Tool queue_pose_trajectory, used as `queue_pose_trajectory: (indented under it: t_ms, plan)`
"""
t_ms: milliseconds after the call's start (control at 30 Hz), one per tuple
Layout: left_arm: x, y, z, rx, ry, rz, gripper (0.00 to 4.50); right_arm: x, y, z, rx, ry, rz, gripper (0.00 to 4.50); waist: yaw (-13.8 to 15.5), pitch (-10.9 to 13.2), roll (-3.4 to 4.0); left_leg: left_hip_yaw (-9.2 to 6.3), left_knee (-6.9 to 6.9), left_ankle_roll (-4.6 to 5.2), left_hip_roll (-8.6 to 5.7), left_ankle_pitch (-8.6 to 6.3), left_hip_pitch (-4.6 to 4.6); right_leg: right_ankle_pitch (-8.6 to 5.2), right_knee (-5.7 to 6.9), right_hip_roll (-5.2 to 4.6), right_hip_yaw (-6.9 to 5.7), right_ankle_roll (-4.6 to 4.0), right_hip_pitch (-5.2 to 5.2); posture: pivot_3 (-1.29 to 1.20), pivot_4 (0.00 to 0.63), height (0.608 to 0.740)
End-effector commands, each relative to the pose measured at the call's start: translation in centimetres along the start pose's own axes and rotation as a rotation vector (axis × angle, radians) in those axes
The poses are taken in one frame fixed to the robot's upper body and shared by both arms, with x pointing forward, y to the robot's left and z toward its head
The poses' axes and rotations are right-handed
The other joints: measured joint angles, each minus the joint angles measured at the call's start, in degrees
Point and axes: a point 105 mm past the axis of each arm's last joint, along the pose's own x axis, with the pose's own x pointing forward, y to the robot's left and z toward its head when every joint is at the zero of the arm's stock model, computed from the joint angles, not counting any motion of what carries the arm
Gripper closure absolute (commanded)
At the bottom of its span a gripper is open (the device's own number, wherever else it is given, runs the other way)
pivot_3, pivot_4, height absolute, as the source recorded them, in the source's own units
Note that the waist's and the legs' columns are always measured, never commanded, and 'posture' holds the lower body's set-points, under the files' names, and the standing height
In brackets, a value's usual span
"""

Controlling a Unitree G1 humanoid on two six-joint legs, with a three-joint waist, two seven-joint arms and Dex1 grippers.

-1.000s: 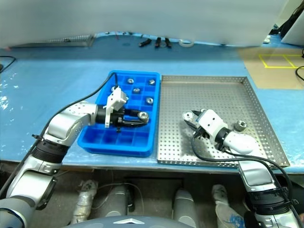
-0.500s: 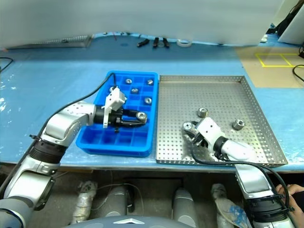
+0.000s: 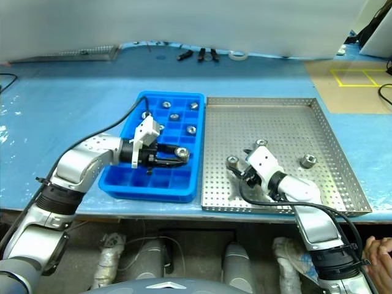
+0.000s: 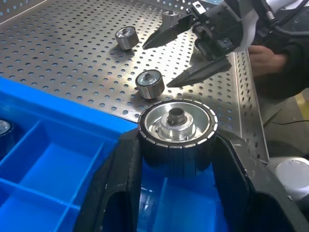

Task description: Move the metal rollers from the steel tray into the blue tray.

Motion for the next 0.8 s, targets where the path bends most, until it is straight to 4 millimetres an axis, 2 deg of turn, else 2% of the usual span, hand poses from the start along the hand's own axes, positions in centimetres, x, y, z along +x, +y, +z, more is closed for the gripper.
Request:
queue_pose_trajectory:
  t_ms: [33, 200, 333, 567, 800]
  plan:
    - [-1.8, 0.3, 1.5, 0.047, -0.036, 0.049, 2.74, -0.3, -0.9, 3.1, -0.02, -0.114, -0.028, 0.95, -0.1, 0.0, 0.0, 0.0, 0.0, 0.0, 0.0, 0.0, 0.0, 0.0, 0.0, 0.0, 0.01, 0.0, -0.01, -0.16, 0.15, 0.74]
    - [-4.3, 1.0, 0.9, 0.067, -0.011, 0.158, 2.74, -0.5, -1.1, 7.3, 0.08, -0.286, 0.009, 0.95, -0.2, 0.0, 0.0, 0.02, -0.02, -0.01, 0.0, 0.0, 0.05, 0.0, 0.02, 0.01, 0.06, 0.0, -0.03, -0.12, 0.15, 0.74]
    - [-6.0, 1.6, -0.5, 0.049, 0.015, 0.261, 2.74, 0.2, -1.1, 8.9, 0.099, -0.333, 0.064, 0.95, 0.3, 0.0, 0.0, 0.01, -0.08, -0.02, 0.0, 0.01, 0.05, -0.01, 0.01, 0.02, 0.02, -0.02, -0.03, -0.04, 0.15, 0.74]
    - [-8.0, 2.5, -3.4, 0.028, 0.042, 0.482, 2.74, 2.1, -0.5, 9.6, 0.066, -0.344, 0.163, 0.95, 1.7, 0.0, -0.01, -0.03, -0.13, -0.09, 0.03, 0.05, 0.01, -0.02, 0.02, 0.01, -0.05, -0.02, -0.04, 0.05, 0.15, 0.74]
    - [-7.2, 1.7, -3.9, 0.011, 0.024, 0.504, 2.74, 2.6, -0.8, 10.1, 0.051, -0.352, 0.192, 0.95, 3.2, 0.0, -0.02, -0.05, -0.15, -0.12, 0.04, 0.06, -0.07, -0.02, 0.03, 0.01, -0.08, -0.03, -0.12, 0.08, 0.15, 0.74]
